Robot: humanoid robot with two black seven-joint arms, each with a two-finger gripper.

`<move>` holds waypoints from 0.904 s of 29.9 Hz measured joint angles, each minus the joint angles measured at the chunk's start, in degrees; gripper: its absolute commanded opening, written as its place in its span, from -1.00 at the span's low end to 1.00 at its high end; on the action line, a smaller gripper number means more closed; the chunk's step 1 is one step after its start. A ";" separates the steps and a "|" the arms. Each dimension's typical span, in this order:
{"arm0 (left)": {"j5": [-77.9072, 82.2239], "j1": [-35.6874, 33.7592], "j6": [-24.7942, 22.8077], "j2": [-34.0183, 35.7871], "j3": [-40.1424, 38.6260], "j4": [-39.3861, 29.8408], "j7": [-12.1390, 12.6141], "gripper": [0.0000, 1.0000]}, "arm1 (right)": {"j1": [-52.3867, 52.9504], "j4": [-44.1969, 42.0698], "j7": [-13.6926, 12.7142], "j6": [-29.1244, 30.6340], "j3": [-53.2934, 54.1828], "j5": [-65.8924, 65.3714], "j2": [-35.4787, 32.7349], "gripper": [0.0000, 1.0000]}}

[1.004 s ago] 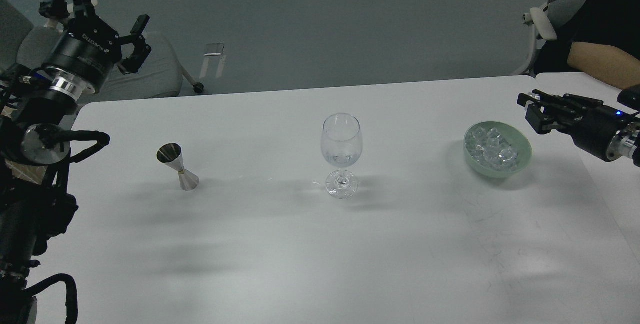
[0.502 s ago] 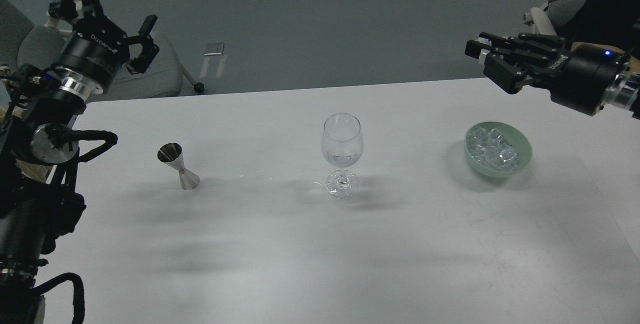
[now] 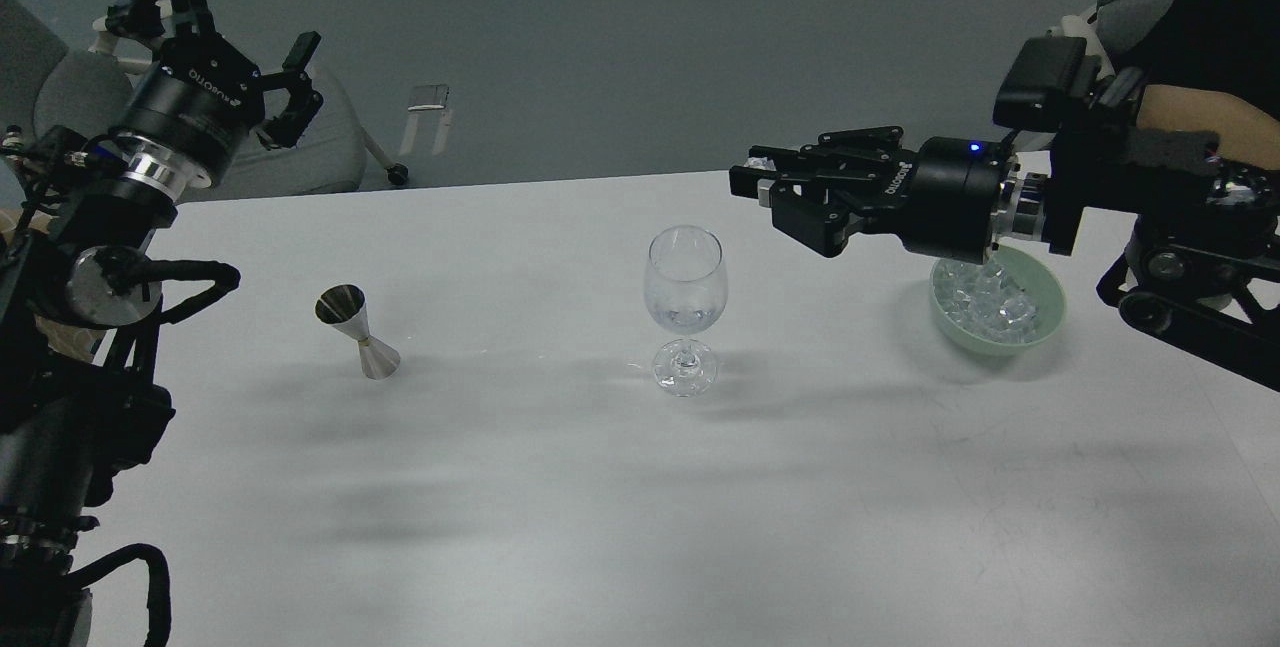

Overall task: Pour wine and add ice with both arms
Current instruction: 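Lift the ice with the right gripper and move it over the glass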

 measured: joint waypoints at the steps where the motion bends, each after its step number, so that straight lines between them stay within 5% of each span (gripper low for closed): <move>1: 0.03 0.00 0.00 0.02 0.01 0.00 0.00 0.96 | 0.38 -0.71 -0.03 0.00 -0.47 -0.06 1.00 -0.99; 21: 0.40 0.54 0.03 -0.28 0.64 0.04 0.01 0.96 | 4.35 -9.52 -0.06 0.77 -7.41 -1.07 10.69 -0.87; 27: 0.40 0.59 0.00 -0.24 0.64 0.05 0.00 0.96 | 4.68 -10.97 -0.13 0.78 -7.44 -1.01 12.29 -0.56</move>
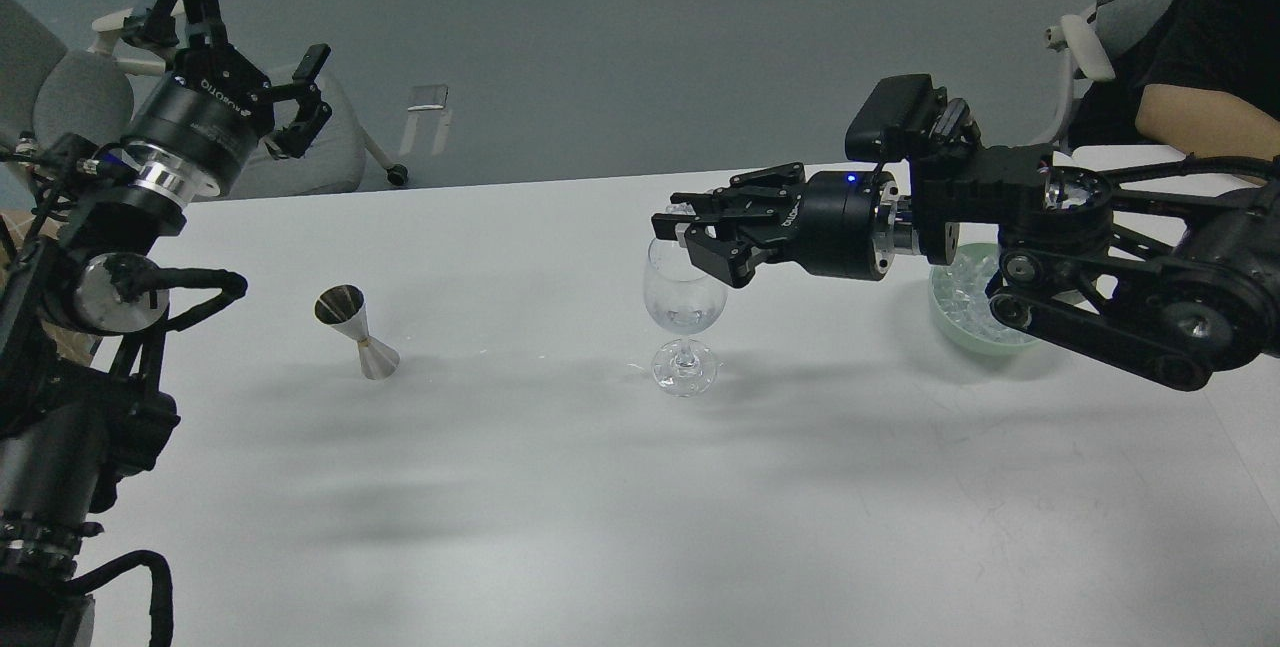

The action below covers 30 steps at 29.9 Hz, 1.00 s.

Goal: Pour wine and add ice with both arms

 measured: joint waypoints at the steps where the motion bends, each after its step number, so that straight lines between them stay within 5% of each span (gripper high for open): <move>1: 0.00 0.00 0.00 0.01 0.00 0.00 -0.01 0.96 | 0.13 -0.05 -0.02 0.01 -0.08 0.12 0.15 -0.48; 22: 0.00 -0.21 0.08 0.21 0.00 0.01 -0.08 0.96 | 1.73 0.09 -0.14 -0.03 -2.17 1.21 0.58 0.08; 23: -0.01 -0.24 0.08 0.25 0.00 0.01 -0.08 0.96 | 1.99 0.07 -0.16 -0.10 -2.17 1.24 0.45 0.13; 26: -0.30 -0.46 0.05 0.51 -0.05 0.02 -0.08 0.96 | 2.80 -0.29 -0.16 -0.39 -2.01 2.25 0.25 0.84; 30: -0.94 -0.82 0.02 0.75 -0.12 0.26 0.75 0.96 | 3.74 -2.52 -0.12 -1.11 0.13 8.44 0.11 0.98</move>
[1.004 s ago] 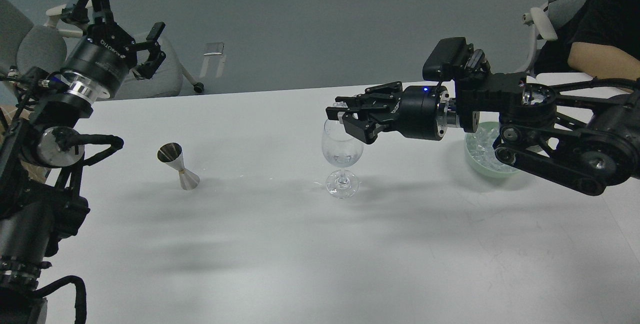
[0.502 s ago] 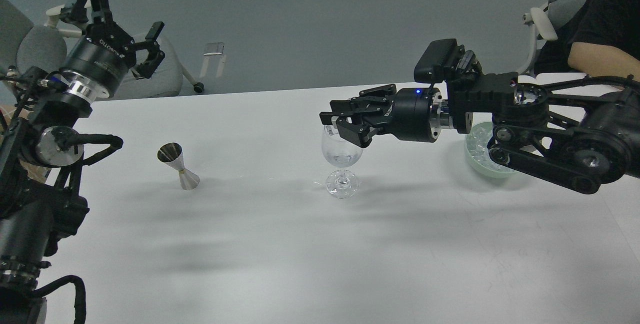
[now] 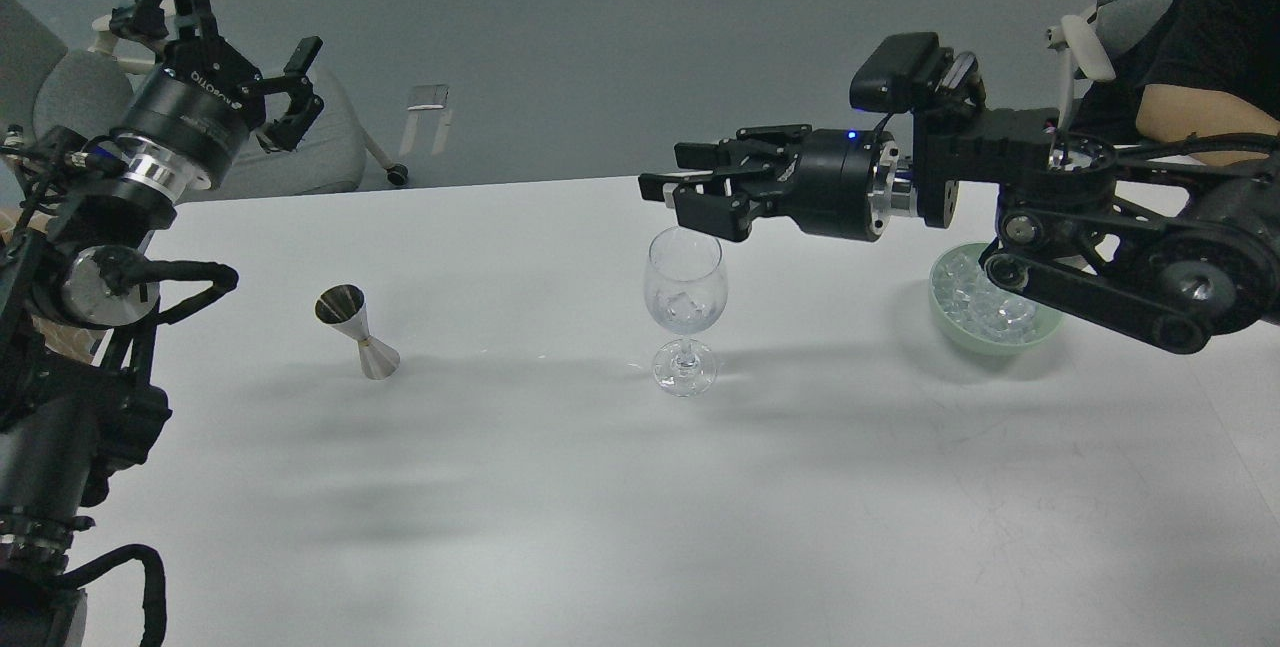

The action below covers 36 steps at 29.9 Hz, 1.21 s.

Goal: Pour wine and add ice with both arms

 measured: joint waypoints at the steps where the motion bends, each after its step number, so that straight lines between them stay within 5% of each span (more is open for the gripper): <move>1: -0.26 -0.19 0.05 0.03 -0.06 0.08 0.18 0.96 | 0.19 -0.75 0.00 -0.07 0.80 1.97 -0.03 0.98; 8: -1.39 -1.40 0.56 0.22 0.06 0.83 2.38 0.96 | 1.02 -7.99 0.16 -0.12 6.34 13.78 0.69 0.99; 14: -1.58 -3.16 0.99 0.07 0.07 0.87 9.73 0.96 | -0.13 -16.85 0.05 -0.21 12.87 18.63 4.83 0.99; 22: -1.58 -5.09 3.48 -0.53 0.03 4.05 10.13 0.96 | -1.68 -30.15 0.01 0.07 21.78 30.84 12.51 1.00; 26: -1.97 -5.19 1.64 -0.40 -0.31 4.95 8.57 0.96 | -1.84 -34.57 0.10 0.31 26.07 34.78 15.03 1.00; 31: -2.98 -4.69 -1.59 -0.67 1.39 6.49 -0.38 0.96 | -2.76 -39.83 0.67 1.32 29.10 43.69 18.13 1.00; 36: -3.45 -6.41 -1.73 -2.23 3.59 11.33 -1.59 0.96 | -4.42 -40.71 0.93 7.55 30.68 55.79 19.22 1.00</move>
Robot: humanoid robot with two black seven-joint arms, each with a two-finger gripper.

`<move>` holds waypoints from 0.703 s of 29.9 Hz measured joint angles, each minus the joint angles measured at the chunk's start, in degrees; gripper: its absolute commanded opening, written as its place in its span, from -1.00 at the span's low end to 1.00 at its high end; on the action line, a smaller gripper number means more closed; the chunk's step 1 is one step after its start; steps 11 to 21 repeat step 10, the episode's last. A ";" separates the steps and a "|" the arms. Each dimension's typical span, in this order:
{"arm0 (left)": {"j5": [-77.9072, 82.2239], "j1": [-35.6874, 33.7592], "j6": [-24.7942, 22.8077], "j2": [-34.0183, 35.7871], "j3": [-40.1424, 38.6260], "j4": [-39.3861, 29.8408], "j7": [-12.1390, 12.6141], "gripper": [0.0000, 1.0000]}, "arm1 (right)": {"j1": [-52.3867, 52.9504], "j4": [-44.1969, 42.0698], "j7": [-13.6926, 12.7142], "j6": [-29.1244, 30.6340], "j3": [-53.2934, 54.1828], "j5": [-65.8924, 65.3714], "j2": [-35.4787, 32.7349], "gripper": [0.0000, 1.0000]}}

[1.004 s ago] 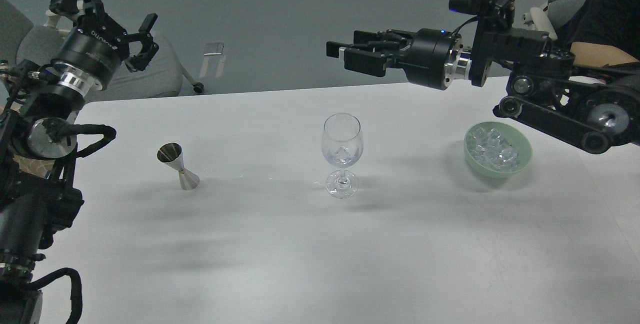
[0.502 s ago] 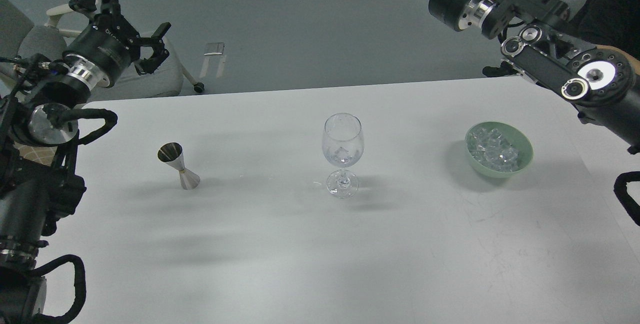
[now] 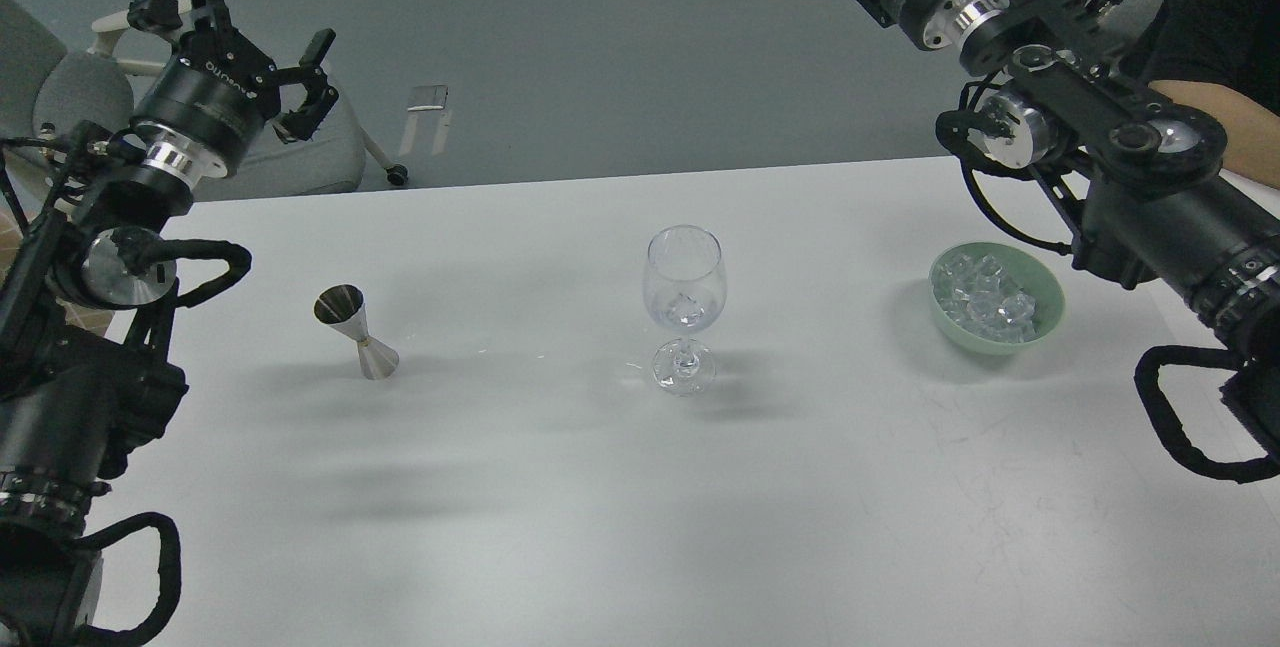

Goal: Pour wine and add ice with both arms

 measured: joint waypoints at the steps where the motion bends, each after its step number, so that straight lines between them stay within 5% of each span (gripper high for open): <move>1: -0.13 -0.42 -0.02 -0.37 0.11 0.82 -0.04 0.96 | -0.35 -0.04 0.26 1.48 0.50 1.70 0.06 1.00; 10: -0.31 -1.50 -0.02 -0.92 2.57 3.95 1.70 0.96 | -3.11 0.28 4.56 8.56 4.25 4.87 0.67 1.00; 21: -0.31 -1.50 -0.02 -0.92 2.57 3.95 1.70 0.96 | -3.11 0.28 4.56 8.56 4.25 4.87 0.67 1.00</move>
